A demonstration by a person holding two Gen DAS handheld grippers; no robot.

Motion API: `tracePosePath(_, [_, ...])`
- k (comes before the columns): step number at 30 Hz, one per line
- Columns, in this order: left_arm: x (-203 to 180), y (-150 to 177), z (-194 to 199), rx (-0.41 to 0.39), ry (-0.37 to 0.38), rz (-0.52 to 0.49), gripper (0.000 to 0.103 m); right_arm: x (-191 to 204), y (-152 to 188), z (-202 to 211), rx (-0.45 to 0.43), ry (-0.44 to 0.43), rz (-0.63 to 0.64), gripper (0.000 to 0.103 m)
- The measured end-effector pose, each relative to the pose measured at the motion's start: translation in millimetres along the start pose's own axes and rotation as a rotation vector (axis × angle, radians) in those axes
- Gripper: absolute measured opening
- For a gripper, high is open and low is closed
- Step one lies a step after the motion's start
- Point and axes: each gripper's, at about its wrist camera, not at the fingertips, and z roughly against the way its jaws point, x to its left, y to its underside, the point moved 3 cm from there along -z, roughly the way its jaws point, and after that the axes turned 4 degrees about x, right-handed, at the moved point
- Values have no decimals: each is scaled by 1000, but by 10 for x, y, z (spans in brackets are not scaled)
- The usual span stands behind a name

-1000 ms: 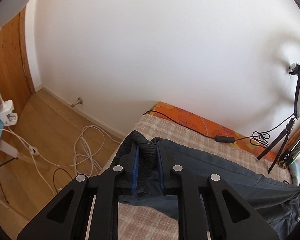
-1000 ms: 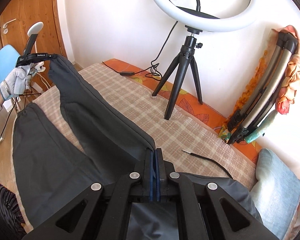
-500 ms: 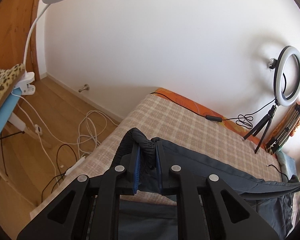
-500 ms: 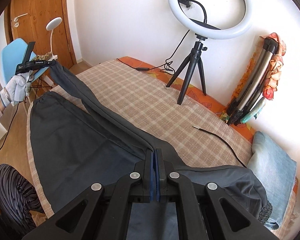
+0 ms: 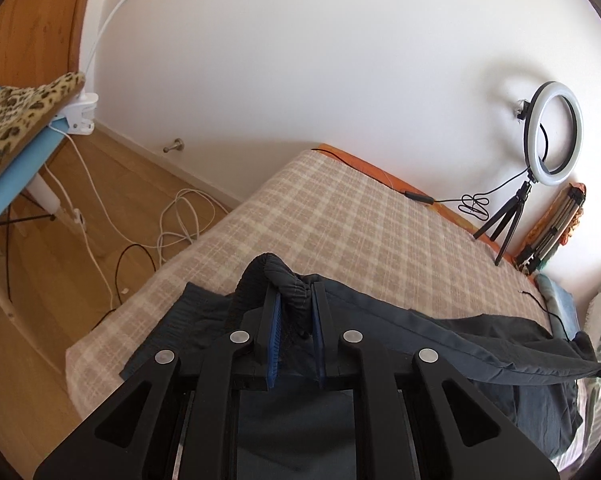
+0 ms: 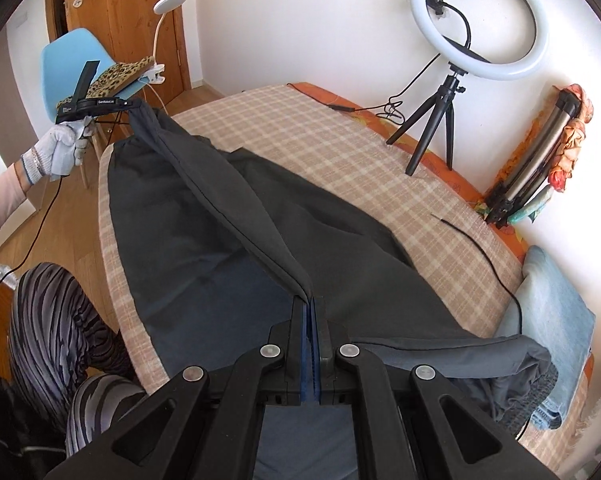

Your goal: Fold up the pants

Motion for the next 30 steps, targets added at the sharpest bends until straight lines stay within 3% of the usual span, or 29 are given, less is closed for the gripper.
tracePosePath(8, [181,657,177,41,29,-4,13,484,616,-246,74,-64,39,0])
tracePosePath(16, [354,961,203,88,56,52,18,521,905,-466,148,-85,1,0])
tracePosePath(19, [378,959,225,83,100,91,35,516,920,-489,184,-98,23,4])
tracePosePath(21, [379,949,229,80,109,111,45,492,856,-454,184,-77,24,38])
tracePosePath(26, [415,920,256,73,174,183,46,489,470,-188,71,-118,7,45])
tracePosePath(30, [411,866,213,77,201,217,47,566,-52,-58,-30,-151,28,54])
